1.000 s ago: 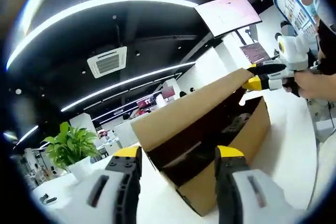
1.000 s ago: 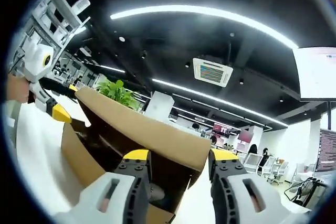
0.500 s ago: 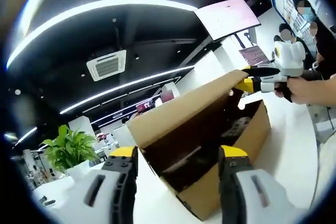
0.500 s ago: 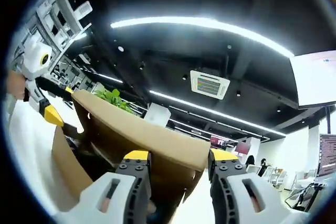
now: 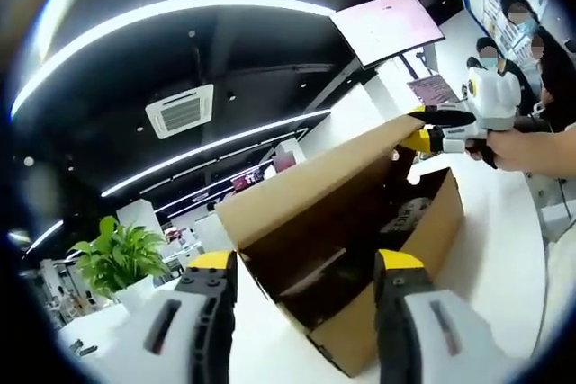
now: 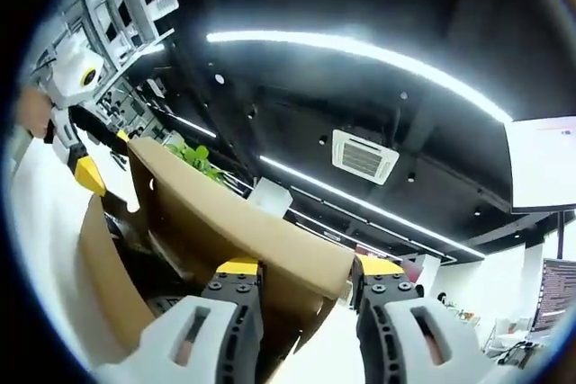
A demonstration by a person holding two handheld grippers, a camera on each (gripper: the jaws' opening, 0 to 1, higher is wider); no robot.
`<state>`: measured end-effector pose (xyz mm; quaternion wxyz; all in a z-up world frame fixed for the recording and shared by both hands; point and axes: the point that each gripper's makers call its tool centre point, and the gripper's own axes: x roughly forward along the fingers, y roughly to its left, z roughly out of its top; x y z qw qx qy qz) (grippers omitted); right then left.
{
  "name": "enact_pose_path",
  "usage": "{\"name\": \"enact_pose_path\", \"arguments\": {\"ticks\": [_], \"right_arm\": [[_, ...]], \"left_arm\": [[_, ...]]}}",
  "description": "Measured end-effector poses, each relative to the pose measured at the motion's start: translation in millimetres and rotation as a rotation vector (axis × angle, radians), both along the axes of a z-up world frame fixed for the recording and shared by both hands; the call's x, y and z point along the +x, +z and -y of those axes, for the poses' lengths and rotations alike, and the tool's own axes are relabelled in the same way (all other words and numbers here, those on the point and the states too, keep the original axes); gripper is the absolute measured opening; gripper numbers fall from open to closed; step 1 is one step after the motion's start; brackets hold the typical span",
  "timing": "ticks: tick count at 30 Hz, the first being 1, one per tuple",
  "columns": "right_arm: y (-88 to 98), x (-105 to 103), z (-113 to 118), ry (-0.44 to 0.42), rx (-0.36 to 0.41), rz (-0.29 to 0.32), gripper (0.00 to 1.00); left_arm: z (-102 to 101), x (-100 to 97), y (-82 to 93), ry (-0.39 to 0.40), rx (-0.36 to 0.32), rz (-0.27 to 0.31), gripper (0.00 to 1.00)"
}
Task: Operate the shoe box by opening the lid, removing the specified soft item, and placing it in the target area until the item is outside and the box remains undamaged.
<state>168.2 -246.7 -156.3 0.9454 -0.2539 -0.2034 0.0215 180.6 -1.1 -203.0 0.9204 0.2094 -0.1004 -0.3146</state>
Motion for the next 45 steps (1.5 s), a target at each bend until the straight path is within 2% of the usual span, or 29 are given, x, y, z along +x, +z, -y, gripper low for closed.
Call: {"name": "enact_pose_path", "arguments": {"ticks": [3,8,9,11,14,18,21,24,27,29,32,36,38,41,42,44,45], "right_arm": [[0.6,1,3,0.011,0.043,-0.009,0.34],[-0.7,3,12,-0.025,0.073,-0.015,0.21],[-2.0,4,13,-0.012,0.103,-0.027,0.20],[0.6,2,15,-0.007,0.111,-0.026,0.18],[-1.4,2,18,-0.059,0.045,-0.018,0.14],[1.1,3,23,-0.057,0.067,-0.009,0.17],[1.2,4,18,-0.015,0.049,-0.012,0.13],[1.7,4,19,-0.058,-0.019,0.000,0.09],[3.5,2,21,-0.039,0.044,-0.016,0.06],[3.6,3,22,-0.046,0.052,-0.022,0.05],[4.0,3,22,-0.049,0.081,-0.042,0.04],[3.6,2,22,-0.034,0.119,-0.072,0.04],[2.5,2,21,-0.037,0.118,-0.076,0.04],[4.5,4,24,-0.042,0.122,-0.085,0.04],[5.1,5,24,-0.044,0.124,-0.087,0.04],[5.7,7,25,-0.044,0.128,-0.091,0.04],[5.7,7,25,-0.044,0.130,-0.092,0.04]], "left_arm": [[2,-0.6,0.2,-0.006,0.008,0.003,0.65],[3,-0.4,0.6,-0.009,0.016,0.008,0.68],[4,-0.4,0.7,-0.010,0.017,0.008,0.68],[3,-0.1,1.9,-0.008,0.014,0.012,0.67],[3,0.3,2.1,-0.005,0.018,0.017,0.67],[3,0.3,1.5,-0.003,0.035,0.024,0.67],[3,-0.1,1.7,-0.004,0.035,0.022,0.67],[2,0.6,0.8,-0.003,0.045,0.022,0.66],[2,1.0,-0.3,-0.002,0.052,0.018,0.66],[2,1.0,-0.8,-0.003,0.058,0.016,0.66],[3,1.7,-5.2,-0.016,0.090,-0.012,0.68],[-1,0.0,-6.0,-0.050,0.038,-0.083,0.67],[-6,0.5,-5.9,-0.049,0.037,-0.092,0.66],[-11,-0.1,-8.9,-0.057,0.043,-0.116,0.58],[-11,0.1,-9.5,-0.062,0.039,-0.126,0.59],[-4,-5.6,-17.0,-0.119,0.062,-0.174,0.60],[-2,-8.5,-20.2,-0.142,0.080,-0.186,0.57]]}}
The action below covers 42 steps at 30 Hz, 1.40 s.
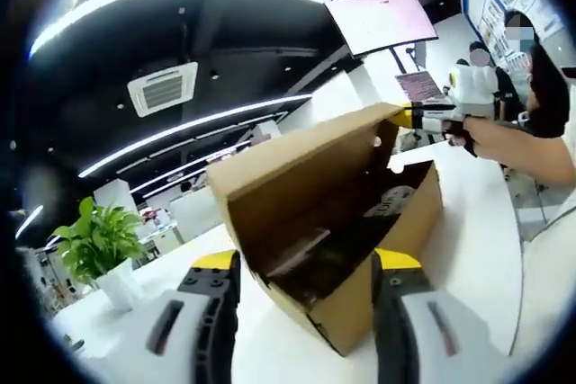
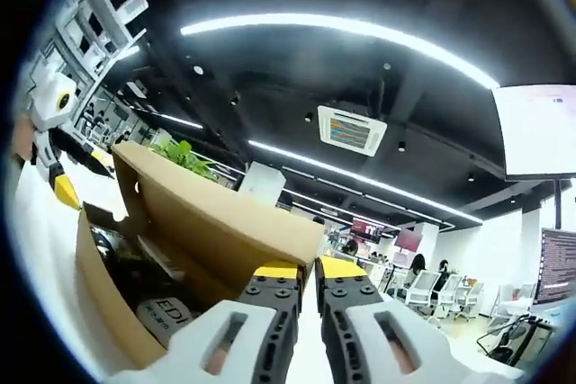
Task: Operate the shoe box by opening the lid, removing the specified soft item, and placing it in the target area until the item is outside and the box remains undamaged.
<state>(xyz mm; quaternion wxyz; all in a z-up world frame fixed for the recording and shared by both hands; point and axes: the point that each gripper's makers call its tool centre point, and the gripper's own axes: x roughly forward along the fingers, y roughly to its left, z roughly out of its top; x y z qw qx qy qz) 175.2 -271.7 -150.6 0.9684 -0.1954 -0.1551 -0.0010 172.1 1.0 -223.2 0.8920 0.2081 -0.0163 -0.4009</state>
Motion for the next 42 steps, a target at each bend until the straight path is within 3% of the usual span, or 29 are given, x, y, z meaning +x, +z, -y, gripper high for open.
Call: {"name": "enact_pose_path", "arguments": {"ticks": [3,6,7,9,13,15,16,21,24,30,33,36,39,42], "right_arm": [[0.2,1,0,0.003,0.002,-0.005,0.04],[0.3,2,0,0.003,-0.002,-0.009,0.04],[0.4,2,-1,0.006,0.002,-0.009,0.04],[0.2,2,-1,0.005,0.010,-0.011,0.04],[0.8,3,0,0.008,0.050,-0.014,0.03],[1.0,3,-1,0.006,0.047,-0.014,0.03],[1.0,3,-1,0.006,0.045,-0.015,0.03],[1.6,4,-1,0.014,0.048,-0.018,0.03],[1.9,4,-1,0.015,0.056,-0.015,0.03],[1.9,4,-1,0.015,0.058,-0.013,0.03],[1.9,4,-2,0.019,0.056,-0.015,0.03],[2.1,4,-2,0.020,0.066,-0.014,0.03],[2.0,4,-1,0.021,0.076,-0.009,0.03],[2.2,4,-1,0.026,0.084,-0.010,0.03]], "left_arm": [[-1,-0.8,5.3,-0.006,0.014,0.030,0.46],[-1,-2.9,4.6,-0.033,0.039,0.003,0.49],[1,-6.6,0.4,-0.071,0.079,-0.016,0.48],[1,-5.2,3.6,-0.074,0.081,-0.006,0.48],[5,-13.1,-9.8,-0.171,0.126,-0.134,0.49],[3,-6.8,-9.0,-0.169,0.122,-0.146,0.51],[2,-9.4,-12.9,-0.194,0.152,-0.163,0.51],[-1,-4.0,-11.2,-0.224,0.286,-0.081,0.63],[4,-10.9,-6.4,-0.267,0.271,-0.115,0.57],[9,-13.3,-1.2,-0.297,0.289,-0.117,0.54],[15,-14.4,-2.8,-0.320,0.289,-0.153,0.53],[16,-18.1,-14.3,-0.357,0.349,-0.208,0.52],[11,-14.0,-27.7,-0.336,0.422,-0.266,0.52],[9,-11.5,-29.4,-0.327,0.425,-0.298,0.47]]}}
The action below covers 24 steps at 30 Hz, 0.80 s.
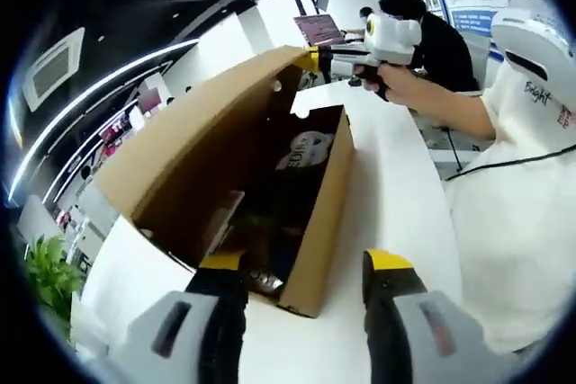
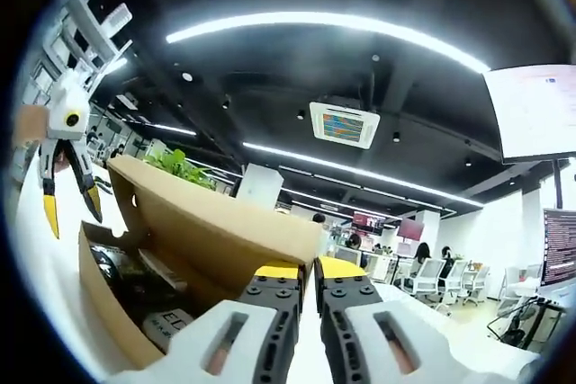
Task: Operate the shoe box by opening the lid, removing the specified soft item, and placing it in the target area until the item is outside and the box remains undamaged.
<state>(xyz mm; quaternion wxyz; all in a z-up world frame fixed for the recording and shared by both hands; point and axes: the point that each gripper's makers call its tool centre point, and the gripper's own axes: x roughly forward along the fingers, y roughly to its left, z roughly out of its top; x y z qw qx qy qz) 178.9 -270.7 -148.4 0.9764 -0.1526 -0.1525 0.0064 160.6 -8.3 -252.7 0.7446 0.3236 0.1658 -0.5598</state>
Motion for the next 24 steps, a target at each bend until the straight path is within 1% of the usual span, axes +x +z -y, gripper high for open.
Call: {"name": "enact_pose_path", "arguments": {"ticks": [1,3,4,5,6,7,8,9,10,11,12,13,15,16,17,18,19,21,22,24], "right_arm": [[0.6,1,0,0.000,-0.001,-0.001,0.03],[2.2,2,0,0.000,0.004,-0.002,0.03],[2.5,2,0,-0.001,0.004,-0.003,0.03],[2.6,2,0,-0.001,0.004,-0.002,0.03],[2.7,2,0,-0.002,0.003,-0.002,0.03],[2.8,2,-1,-0.002,0.001,-0.001,0.03],[2.6,1,-1,-0.001,0.001,0.000,0.03],[2.5,0,-2,0.002,0.002,0.001,0.03],[2.6,0,-2,0.002,0.003,0.002,0.03],[2.9,-3,-4,0.003,0.004,0.002,0.03],[3.4,-3,-5,0.002,0.004,0.001,0.03],[4.2,-1,-5,0.000,-0.002,-0.003,0.03],[5.8,0,-4,0.002,-0.004,-0.010,0.03],[6.3,0,-4,0.004,-0.003,-0.015,0.03],[6.7,2,-3,0.009,0.003,-0.017,0.03],[7.0,3,-3,0.014,0.016,-0.015,0.03],[7.5,4,-2,0.017,0.022,-0.014,0.03],[8.4,7,-1,0.018,0.020,-0.017,0.03],[8.5,8,-1,0.017,0.004,-0.031,0.03],[7.7,9,-1,0.020,-0.007,-0.038,0.03]], "left_arm": [[-3,-1.7,-4.5,-0.007,0.036,-0.018,0.45],[-2,1.7,-5.2,0.004,0.051,-0.005,0.42],[-1,2.6,-5.3,0.008,0.050,-0.009,0.41],[-1,2.3,-7.2,0.008,0.064,-0.024,0.40],[-1,3.4,-6.9,0.010,0.063,-0.022,0.39],[0,5.3,-5.2,0.002,0.058,0.000,0.39],[2,9.3,-1.9,-0.017,0.066,0.051,0.40],[3,14.3,3.6,-0.011,0.053,0.100,0.41],[4,17.7,8.5,0.005,0.039,0.126,0.38],[3,14.7,6.5,0.003,0.050,0.095,0.33],[3,14.8,7.1,0.000,0.047,0.082,0.31],[5,10.7,5.1,-0.024,0.039,0.048,0.31],[5,8.8,-1.6,-0.057,0.059,0.032,0.30],[4,7.4,-6.0,-0.074,0.078,0.024,0.26],[1,9.0,-10.0,-0.083,0.114,0.050,0.20],[-2,12.8,-11.4,-0.089,0.139,0.091,0.19],[-2,13.4,-11.9,-0.089,0.141,0.095,0.20],[-3,13.2,-14.7,-0.080,0.132,0.066,0.20],[-2,12.8,-17.7,-0.079,0.125,0.038,0.21],[1,16.3,-18.2,-0.073,0.113,0.036,0.20]]}}
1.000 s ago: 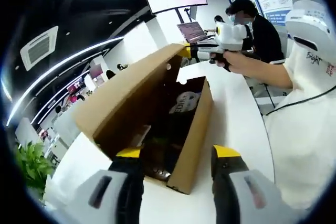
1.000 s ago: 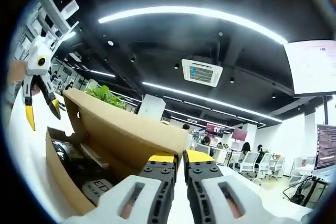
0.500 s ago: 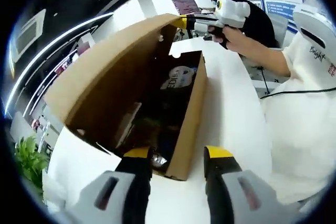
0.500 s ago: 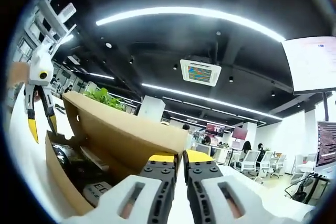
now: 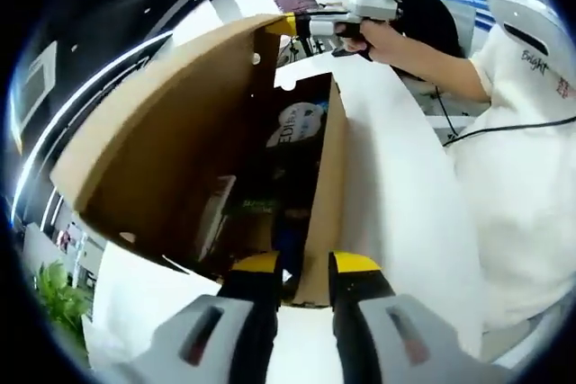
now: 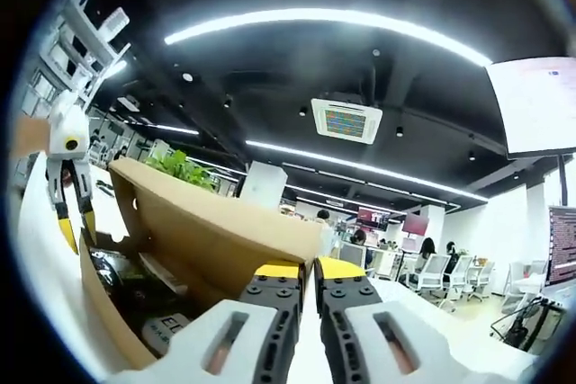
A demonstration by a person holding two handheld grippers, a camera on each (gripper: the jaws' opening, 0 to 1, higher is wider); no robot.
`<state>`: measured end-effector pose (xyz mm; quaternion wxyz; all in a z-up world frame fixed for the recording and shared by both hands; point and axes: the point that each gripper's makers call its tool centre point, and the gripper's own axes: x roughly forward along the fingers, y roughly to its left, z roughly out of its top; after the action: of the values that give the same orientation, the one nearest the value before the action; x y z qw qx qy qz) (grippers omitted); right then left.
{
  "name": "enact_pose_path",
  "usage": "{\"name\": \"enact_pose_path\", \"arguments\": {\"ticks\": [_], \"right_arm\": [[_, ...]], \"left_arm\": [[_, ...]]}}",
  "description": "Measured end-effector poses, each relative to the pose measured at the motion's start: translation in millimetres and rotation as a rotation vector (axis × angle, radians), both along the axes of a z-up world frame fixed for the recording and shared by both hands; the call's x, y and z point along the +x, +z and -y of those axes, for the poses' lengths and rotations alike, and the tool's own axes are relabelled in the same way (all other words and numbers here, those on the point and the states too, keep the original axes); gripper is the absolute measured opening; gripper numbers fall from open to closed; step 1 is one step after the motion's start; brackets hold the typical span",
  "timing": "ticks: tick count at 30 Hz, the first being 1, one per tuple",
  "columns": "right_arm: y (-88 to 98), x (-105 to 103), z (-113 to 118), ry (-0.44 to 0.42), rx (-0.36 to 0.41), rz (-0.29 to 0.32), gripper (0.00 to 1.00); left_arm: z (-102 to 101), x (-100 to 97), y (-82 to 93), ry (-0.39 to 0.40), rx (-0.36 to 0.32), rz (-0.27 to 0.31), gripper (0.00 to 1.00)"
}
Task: Operate the shoe box by opening the lid, removing the specified soft item, and placing it in the target area until the item is outside and the box remains undamaged.
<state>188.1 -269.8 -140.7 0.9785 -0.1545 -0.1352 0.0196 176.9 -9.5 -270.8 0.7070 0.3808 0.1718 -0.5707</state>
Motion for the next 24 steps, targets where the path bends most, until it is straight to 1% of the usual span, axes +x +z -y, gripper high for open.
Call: {"name": "enact_pose_path", "arguments": {"ticks": [1,2,5,7,9,11,13,14,15,16,17,18,20,21,22,24], "right_arm": [[-0.2,0,1,0.001,0.005,0.001,0.03],[-0.4,1,1,0.007,0.028,0.001,0.03],[0.2,3,2,0.001,0.046,0.004,0.02],[1.2,4,2,-0.002,0.042,-0.003,0.03],[0.5,4,3,0.000,0.028,-0.015,0.03],[-0.4,4,3,0.004,0.021,-0.022,0.03],[0.3,5,3,0.005,0.006,-0.029,0.03],[1.9,7,3,0.007,0.005,-0.031,0.03],[2.8,8,4,0.007,0.005,-0.034,0.03],[3.7,9,5,0.007,0.004,-0.036,0.03],[4.9,10,4,0.009,0.005,-0.036,0.03],[5.0,10,4,0.008,0.001,-0.038,0.03],[4.9,10,4,0.006,-0.005,-0.041,0.03],[4.8,9,4,0.003,-0.008,-0.040,0.03],[4.7,10,4,0.002,-0.011,-0.039,0.03],[4.9,9,3,0.001,-0.009,-0.037,0.03]], "left_arm": [[2,3.0,-0.5,0.018,-0.004,-0.009,0.20],[3,4.3,-0.8,0.027,0.000,-0.015,0.19],[0,2.5,0.2,0.035,0.020,-0.018,0.18],[0,0.3,-0.2,0.014,0.030,-0.016,0.15],[0,-2.2,-2.7,-0.028,0.040,-0.011,0.13],[1,-2.8,-4.3,-0.041,0.063,-0.015,0.12],[1,-6.8,-6.4,-0.068,0.095,-0.034,0.08],[0,-6.3,-7.7,-0.131,0.136,0.024,0.08],[1,-8.3,-8.4,-0.220,0.156,0.094,0.08],[1,-10.7,-9.4,-0.290,0.182,0.151,0.08],[1,-10.6,-9.1,-0.232,0.176,0.099,0.08],[0,-11.0,-9.5,-0.220,0.188,0.084,0.07],[1,-10.5,-9.4,-0.215,0.189,0.057,0.07],[1,-11.0,-10.3,-0.188,0.189,0.012,0.07],[2,-9.8,-9.7,-0.193,0.189,0.014,0.06],[1,-10.1,-9.6,-0.196,0.192,-0.004,0.06]]}}
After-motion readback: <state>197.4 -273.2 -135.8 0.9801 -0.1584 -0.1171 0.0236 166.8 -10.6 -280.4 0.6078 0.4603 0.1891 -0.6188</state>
